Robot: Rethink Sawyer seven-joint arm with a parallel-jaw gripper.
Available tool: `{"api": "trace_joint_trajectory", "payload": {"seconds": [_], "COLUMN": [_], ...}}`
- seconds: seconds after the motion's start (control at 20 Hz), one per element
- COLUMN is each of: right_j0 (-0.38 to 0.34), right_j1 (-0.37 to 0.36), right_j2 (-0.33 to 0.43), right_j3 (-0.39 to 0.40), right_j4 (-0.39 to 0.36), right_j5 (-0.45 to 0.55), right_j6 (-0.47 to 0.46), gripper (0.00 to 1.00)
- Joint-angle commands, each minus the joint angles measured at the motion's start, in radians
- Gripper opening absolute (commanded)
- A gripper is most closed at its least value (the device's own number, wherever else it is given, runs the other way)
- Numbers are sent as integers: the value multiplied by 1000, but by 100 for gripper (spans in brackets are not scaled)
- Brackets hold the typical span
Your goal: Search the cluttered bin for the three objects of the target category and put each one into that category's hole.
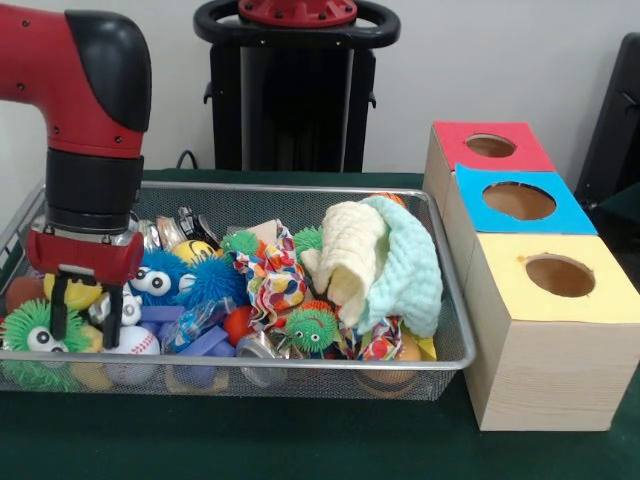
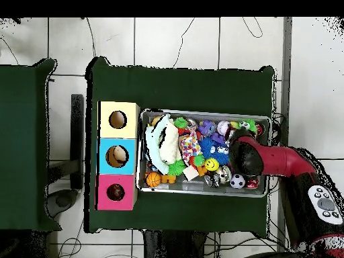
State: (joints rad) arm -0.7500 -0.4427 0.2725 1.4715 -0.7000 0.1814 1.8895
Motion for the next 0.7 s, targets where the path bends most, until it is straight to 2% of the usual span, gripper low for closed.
{"api": "trace_joint_trajectory", "payload": {"seconds": [0.05, 0.2, 0.3, 0.45, 0.7], "right_j0": [-29, -65, -69, -81, -90], "right_j1": [121, 137, 140, 143, 132], "right_j2": [-68, -39, -42, -30, -6], "right_j3": [92, 85, 85, 89, 106], "right_j4": [14, 41, 33, 44, 7], "right_j5": [62, 108, 64, 56, 11], "right_j6": [88, 44, 48, 41, 3], "gripper": [100, 100, 100, 100, 100]}}
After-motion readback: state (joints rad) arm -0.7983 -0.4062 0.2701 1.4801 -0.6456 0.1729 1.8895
